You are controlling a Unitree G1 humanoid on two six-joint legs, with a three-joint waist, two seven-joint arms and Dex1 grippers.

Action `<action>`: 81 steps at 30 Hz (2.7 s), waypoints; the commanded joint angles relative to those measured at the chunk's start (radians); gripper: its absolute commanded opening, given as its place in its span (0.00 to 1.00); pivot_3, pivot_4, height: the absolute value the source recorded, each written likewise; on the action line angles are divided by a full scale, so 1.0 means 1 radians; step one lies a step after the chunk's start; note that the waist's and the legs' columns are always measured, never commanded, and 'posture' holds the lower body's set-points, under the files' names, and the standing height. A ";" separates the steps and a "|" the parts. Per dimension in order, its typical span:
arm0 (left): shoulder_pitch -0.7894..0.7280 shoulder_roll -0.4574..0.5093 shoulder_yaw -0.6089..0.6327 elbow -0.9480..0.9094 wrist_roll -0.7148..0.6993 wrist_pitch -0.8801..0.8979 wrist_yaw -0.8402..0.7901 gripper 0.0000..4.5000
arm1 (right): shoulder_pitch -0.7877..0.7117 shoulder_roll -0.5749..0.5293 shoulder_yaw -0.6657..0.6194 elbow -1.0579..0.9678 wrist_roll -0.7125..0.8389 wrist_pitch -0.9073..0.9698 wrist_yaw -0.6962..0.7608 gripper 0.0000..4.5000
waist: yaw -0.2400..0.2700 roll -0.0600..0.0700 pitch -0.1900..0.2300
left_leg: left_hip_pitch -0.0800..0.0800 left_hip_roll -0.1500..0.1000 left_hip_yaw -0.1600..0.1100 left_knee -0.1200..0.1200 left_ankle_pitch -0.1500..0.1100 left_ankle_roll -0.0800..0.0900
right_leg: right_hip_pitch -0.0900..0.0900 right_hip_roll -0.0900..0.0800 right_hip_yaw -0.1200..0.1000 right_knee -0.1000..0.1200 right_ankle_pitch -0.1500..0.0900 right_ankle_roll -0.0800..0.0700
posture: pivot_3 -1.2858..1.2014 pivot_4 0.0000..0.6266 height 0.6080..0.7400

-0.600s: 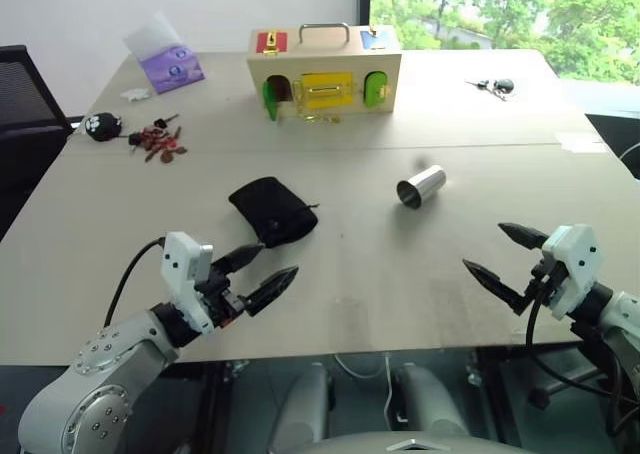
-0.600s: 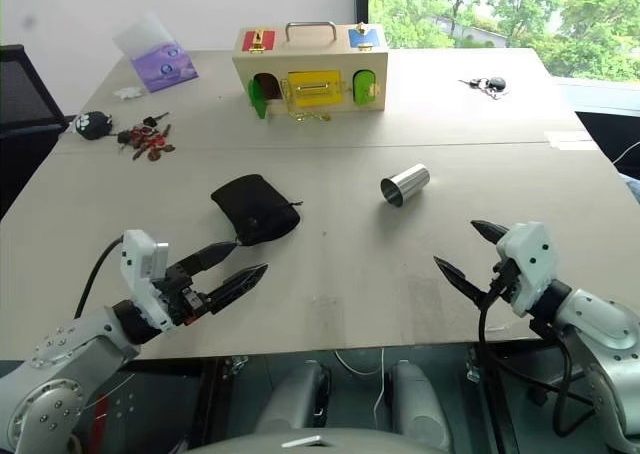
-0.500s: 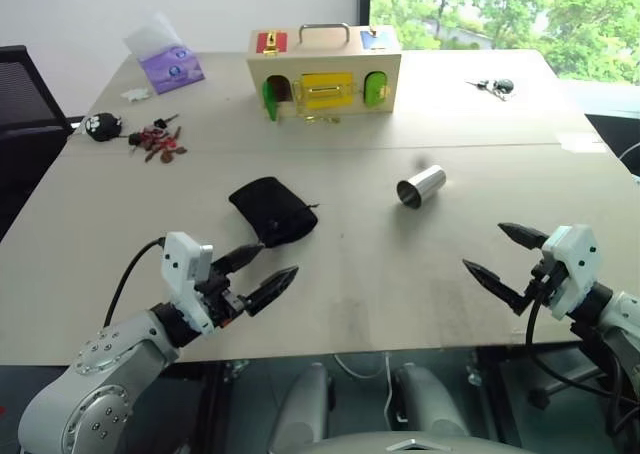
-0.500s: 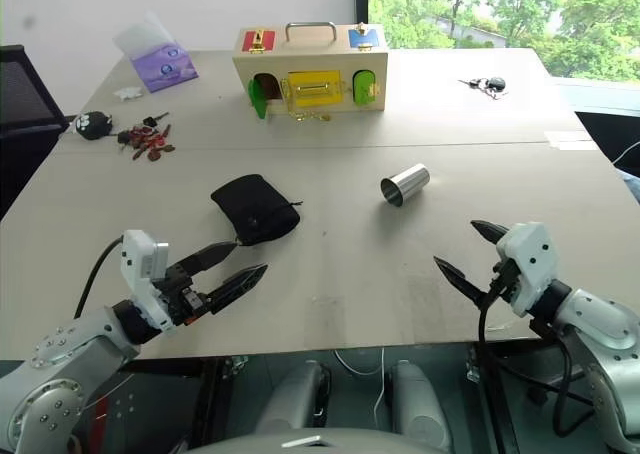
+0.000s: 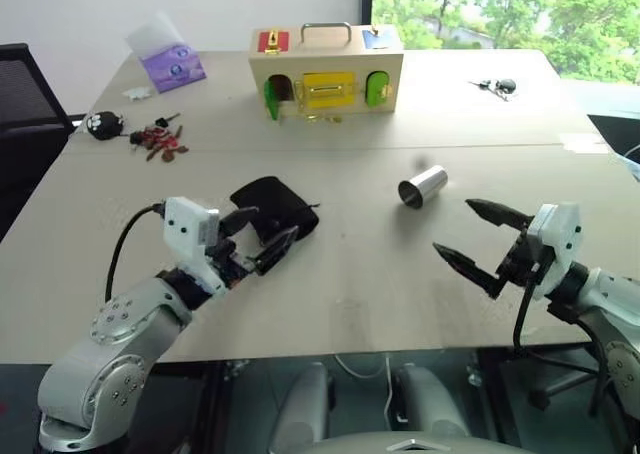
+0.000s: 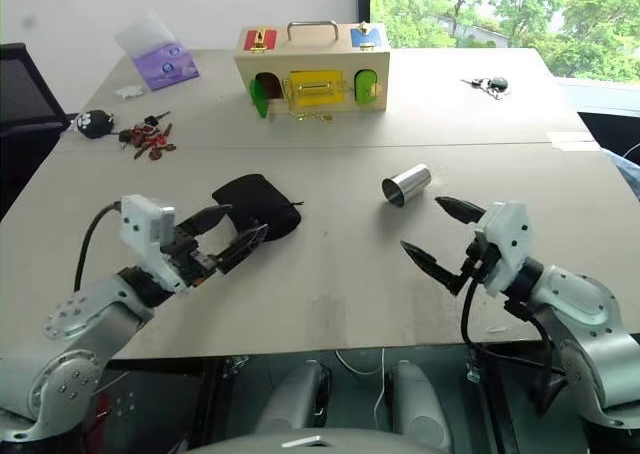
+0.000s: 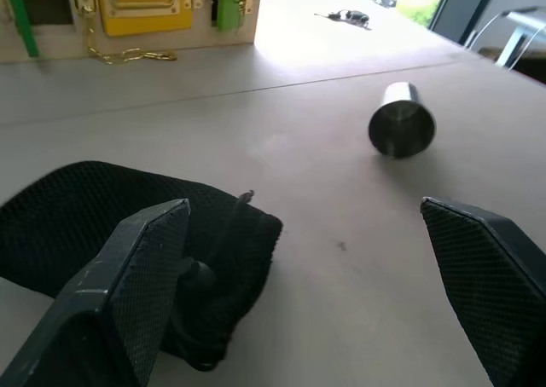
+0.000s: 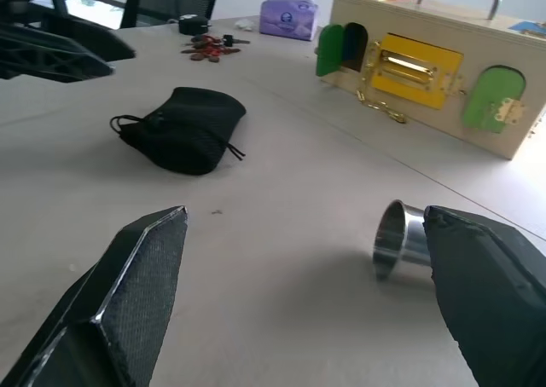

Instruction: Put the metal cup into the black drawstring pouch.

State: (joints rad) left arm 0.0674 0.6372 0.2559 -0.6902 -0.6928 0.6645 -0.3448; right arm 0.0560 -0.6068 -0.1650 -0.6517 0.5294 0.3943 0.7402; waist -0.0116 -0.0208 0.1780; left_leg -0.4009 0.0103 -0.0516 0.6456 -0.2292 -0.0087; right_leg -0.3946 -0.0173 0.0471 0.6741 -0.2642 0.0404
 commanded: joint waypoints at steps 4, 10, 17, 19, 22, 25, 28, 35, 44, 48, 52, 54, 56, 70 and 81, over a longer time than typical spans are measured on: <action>-0.122 0.178 -0.216 -0.104 0.356 0.092 0.141 1.00 | 0.074 -0.032 -0.028 -0.016 0.007 -0.124 0.114 1.00 | 0.000 0.000 0.000 | 0.000 0.000 0.000 -0.001 0.000 0.000 | 0.000 0.000 0.000 -0.001 0.000 0.000 | 0.52 0.24 1.00; -0.219 0.288 -0.449 -0.105 0.609 0.143 0.139 1.00 | 0.147 -0.067 -0.071 0.000 0.022 -0.161 0.168 1.00 | -0.001 0.000 0.000 | 0.001 0.000 0.001 -0.005 0.000 0.000 | 0.000 0.000 0.001 -0.002 0.000 0.000 | 0.52 0.24 1.00; -0.251 0.284 -0.574 -0.038 0.795 0.107 0.112 1.00 | 0.174 -0.071 -0.091 -0.029 0.032 -0.155 0.149 1.00 | -0.002 -0.001 0.001 | 0.001 0.000 0.001 -0.005 0.000 0.000 | -0.001 0.000 0.001 -0.002 0.000 0.000 | 0.52 0.24 1.00; -0.246 0.283 -0.583 -0.028 0.833 0.098 0.096 1.00 | 0.179 -0.072 -0.094 -0.036 0.033 -0.152 0.142 1.00 | 0.000 -0.001 0.001 | 0.001 0.000 0.001 -0.005 0.000 0.000 | -0.001 0.000 0.001 -0.003 0.000 0.000 | 0.52 0.24 1.00; -0.236 0.272 -0.585 -0.015 0.871 0.080 0.075 1.00 | 0.178 -0.074 -0.092 -0.046 0.035 -0.143 0.130 1.00 | -0.001 -0.001 0.001 | 0.001 0.000 0.001 -0.005 0.000 0.000 | -0.001 0.000 0.001 -0.003 0.000 0.000 | 0.52 0.24 1.00; -0.225 0.249 -0.591 -0.004 0.911 0.081 0.069 1.00 | 0.172 -0.077 -0.094 -0.052 0.044 -0.131 0.120 1.00 | 0.000 -0.001 0.001 | 0.001 0.000 0.001 -0.005 0.000 0.000 | -0.001 -0.001 0.001 -0.003 0.000 0.000 | 0.52 0.24 1.00; -0.212 0.232 -0.598 0.004 0.962 0.073 0.061 1.00 | 0.168 -0.080 -0.092 -0.054 0.049 -0.124 0.111 1.00 | -0.001 -0.001 0.001 | 0.001 0.000 0.001 -0.005 0.000 0.000 | -0.001 -0.001 0.001 -0.003 0.000 0.000 | 0.52 0.24 1.00; -0.198 0.182 -0.616 0.057 1.037 0.036 0.048 1.00 | 0.162 -0.078 -0.081 -0.060 0.050 -0.116 0.089 1.00 | 0.000 -0.001 0.001 | 0.001 0.000 0.001 -0.005 0.000 0.000 | 0.000 -0.001 0.000 -0.003 0.000 0.000 | 0.52 0.24 1.00; -0.212 0.101 -0.553 0.133 1.041 -0.012 0.008 0.06 | 0.160 -0.070 -0.063 -0.056 0.026 -0.114 0.055 1.00 | 0.000 -0.001 0.001 | 0.001 0.000 0.001 -0.005 0.000 0.000 | 0.000 -0.001 0.000 -0.003 0.001 0.000 | 0.52 0.24 1.00; -0.218 0.041 -0.433 0.160 0.954 0.033 -0.034 0.02 | 0.119 -0.052 -0.042 -0.053 0.001 -0.097 -0.014 1.00 | -0.002 -0.001 0.001 | 0.001 0.000 0.001 -0.005 0.000 0.000 | 0.000 -0.001 0.000 -0.002 0.001 -0.001 | 0.52 0.24 1.00; -0.264 -0.028 -0.272 0.188 0.808 0.117 -0.098 0.02 | 0.049 -0.045 0.016 -0.047 -0.073 -0.029 -0.106 1.00 | -0.002 -0.001 0.001 | 0.001 0.000 0.000 -0.004 0.000 0.000 | 0.000 0.000 0.000 -0.002 0.001 -0.001 | 0.52 0.24 1.00; -0.289 -0.056 -0.199 0.195 0.730 0.162 -0.135 0.02 | 0.007 -0.068 0.054 -0.047 -0.122 0.013 -0.133 1.00 | -0.002 -0.001 0.001 | 0.000 0.000 0.000 -0.004 0.000 0.000 | 0.000 0.000 -0.001 -0.002 0.001 -0.001 | 0.52 0.24 1.00; -0.312 -0.080 -0.140 0.197 0.667 0.217 -0.153 0.02 | -0.027 -0.088 0.082 -0.052 -0.151 0.048 -0.143 1.00 | -0.002 -0.001 0.001 | 0.000 -0.001 0.000 -0.004 0.000 0.000 | 0.000 0.000 -0.001 -0.001 0.001 -0.001 | 0.52 0.24 1.00; -0.434 -0.134 0.145 0.250 0.320 0.576 -0.196 0.02 | -0.315 -0.108 0.278 0.096 -0.435 0.157 -0.238 1.00 | -0.003 -0.002 0.000 | 0.000 -0.002 -0.002 -0.002 0.000 0.000 | 0.000 -0.001 -0.002 0.000 0.003 -0.003 | 0.52 0.24 1.00; -0.416 -0.049 0.096 0.282 0.290 0.515 -0.178 0.02 | -0.444 0.040 0.399 0.139 -0.530 0.220 -0.276 1.00 | -0.005 -0.002 0.000 | 0.000 -0.002 -0.008 -0.002 0.000 -0.001 | -0.001 -0.001 -0.002 0.003 0.003 -0.003 | 0.52 0.24 1.00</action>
State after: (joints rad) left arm -0.3583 0.5534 0.3852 -0.3888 -0.4390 1.2630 -0.5339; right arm -0.3708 -0.5752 0.2381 -0.4913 0.0041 0.6267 0.4698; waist -0.0169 -0.0224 0.1784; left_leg -0.4007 0.0085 -0.0594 0.6436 -0.2289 -0.0093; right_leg -0.3961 -0.0183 0.0454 0.6775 -0.2613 0.0374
